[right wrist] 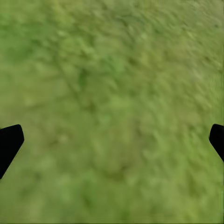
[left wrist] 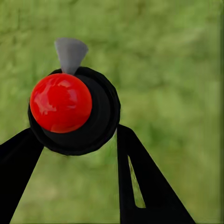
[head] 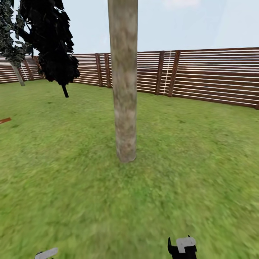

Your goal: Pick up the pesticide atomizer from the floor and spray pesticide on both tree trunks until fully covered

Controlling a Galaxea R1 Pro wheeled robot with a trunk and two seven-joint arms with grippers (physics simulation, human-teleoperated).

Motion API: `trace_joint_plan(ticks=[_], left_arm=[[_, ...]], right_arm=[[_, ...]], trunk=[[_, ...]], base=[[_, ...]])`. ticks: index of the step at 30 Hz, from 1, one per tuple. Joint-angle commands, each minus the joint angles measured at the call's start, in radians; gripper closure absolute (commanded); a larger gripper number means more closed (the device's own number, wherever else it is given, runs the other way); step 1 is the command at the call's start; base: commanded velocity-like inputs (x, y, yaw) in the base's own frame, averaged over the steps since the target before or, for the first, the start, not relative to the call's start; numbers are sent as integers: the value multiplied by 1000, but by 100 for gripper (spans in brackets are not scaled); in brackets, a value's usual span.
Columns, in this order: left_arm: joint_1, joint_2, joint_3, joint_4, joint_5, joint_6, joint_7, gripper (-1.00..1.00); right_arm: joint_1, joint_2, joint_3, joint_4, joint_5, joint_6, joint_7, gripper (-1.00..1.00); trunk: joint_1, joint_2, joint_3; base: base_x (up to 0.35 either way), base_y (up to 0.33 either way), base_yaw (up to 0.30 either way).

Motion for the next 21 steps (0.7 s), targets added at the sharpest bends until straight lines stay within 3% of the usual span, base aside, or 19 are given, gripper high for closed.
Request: trace_joint_plan(ticks=[1,7,17,21], left_arm=[[-1,0,-2,1,10,-4,-2,100],[-1,0,-2,1,10,-4,-2,100],[-2,-1,-15,-14,2,-4,-17,100],[-7,18,-11,-15,-55,11,-8,100]], right_arm=[[-1,1,8,1,3,2,-11,-100],[-1,0,8,1,3,2,-9,-100],[-1,-5,8,4,7,1,-8,-100],[-1,5,6,3,2,0,-8,-100]], trunk=[[0,0,-1],[0,0,-1],[0,0,-1],[0,0,-1]], base=[[345,0,0],[345,0,-104],[345,0,-2],[345,0,0]])
